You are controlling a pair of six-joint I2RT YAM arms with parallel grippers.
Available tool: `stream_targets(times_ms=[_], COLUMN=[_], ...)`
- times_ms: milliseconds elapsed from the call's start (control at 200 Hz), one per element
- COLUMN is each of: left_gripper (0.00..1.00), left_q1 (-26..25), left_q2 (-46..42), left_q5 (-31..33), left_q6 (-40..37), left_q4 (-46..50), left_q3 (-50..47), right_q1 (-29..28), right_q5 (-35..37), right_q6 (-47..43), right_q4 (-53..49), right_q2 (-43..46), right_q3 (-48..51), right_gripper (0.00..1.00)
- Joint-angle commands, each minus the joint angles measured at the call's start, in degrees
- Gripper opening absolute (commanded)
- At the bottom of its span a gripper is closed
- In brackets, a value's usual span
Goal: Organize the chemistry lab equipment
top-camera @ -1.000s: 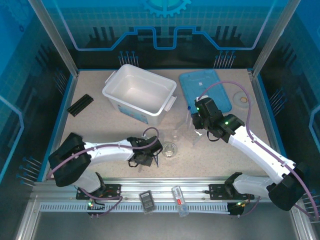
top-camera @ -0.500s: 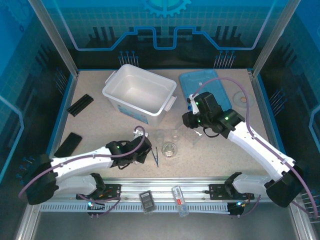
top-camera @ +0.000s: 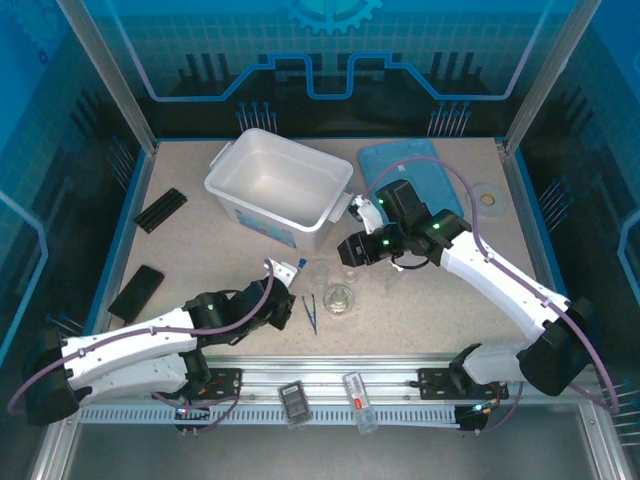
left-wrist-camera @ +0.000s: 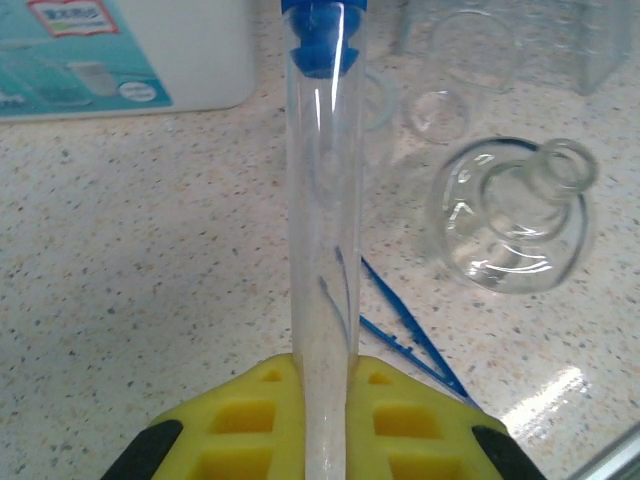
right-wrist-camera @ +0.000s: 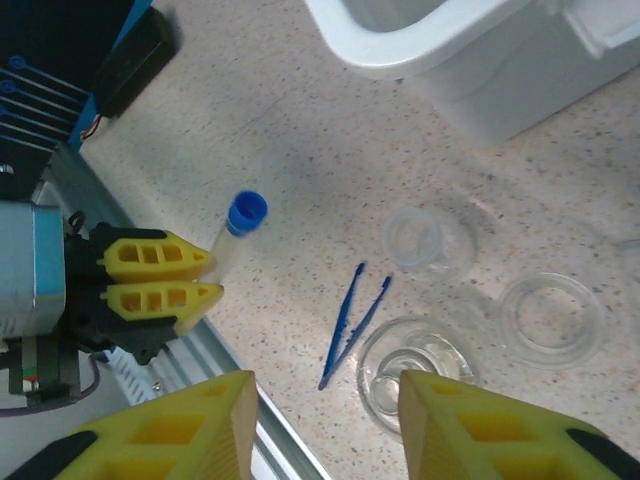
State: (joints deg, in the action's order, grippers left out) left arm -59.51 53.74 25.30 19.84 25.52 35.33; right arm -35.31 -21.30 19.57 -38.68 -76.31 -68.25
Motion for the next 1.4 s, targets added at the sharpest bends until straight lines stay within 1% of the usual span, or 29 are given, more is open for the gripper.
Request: stream_targets(times_ms=[0, 60, 120, 530, 776, 951, 1196, 1396], left_gripper=[0.12, 0.12, 0.12, 0.12, 0.12, 0.12, 0.12, 0.12], left_q1=[-1.11, -1.39, -1.65, -2.81, -3.07, -3.15, -3.16, -3.16], left_q2=[0.92, 1.32, 1.63, 3.22, 3.35, 3.42, 3.56, 3.22], left_q5=[2.13, 2.47, 2.26, 0.11, -0.42, -0.40, -0.25, 0.18], left_q6=[-3.15, -3.52, -4.11, -6.19, -6.64, -6.74, -6.92, -6.81], left_q4=[-1.17, -1.17, -1.47, -3.23, -4.18, -4.48, -4.59, -4.82], left_q3=[2.80, 3.37, 3.84, 5.35, 5.62, 5.71, 5.84, 6.03], right_q1=[-0.19, -0.20, -0.15, -0.28, -0.94, -1.33, -1.94, -2.06], right_q5=[-5.33, -6.67, -7.99, -14.39, -15.97, -16.83, -18.56, -19.28], right_q6=[0.56, 0.55, 0.50, 3.88, 4.10, 4.58, 5.51, 6.43], right_q4=[1.63, 1.85, 2.25, 8.71, 9.66, 10.83, 12.69, 14.20], right_q2=[-0.96, -1.59, -2.29, -5.46, -8.09, -8.94, -9.47, -9.99], right_q3=[-1.58, -1.79, -1.74, 0.39, -0.13, 0.28, 1.09, 2.28], right_gripper=[0.49, 0.57, 0.58, 0.60, 0.60, 0.58, 0.51, 0.48])
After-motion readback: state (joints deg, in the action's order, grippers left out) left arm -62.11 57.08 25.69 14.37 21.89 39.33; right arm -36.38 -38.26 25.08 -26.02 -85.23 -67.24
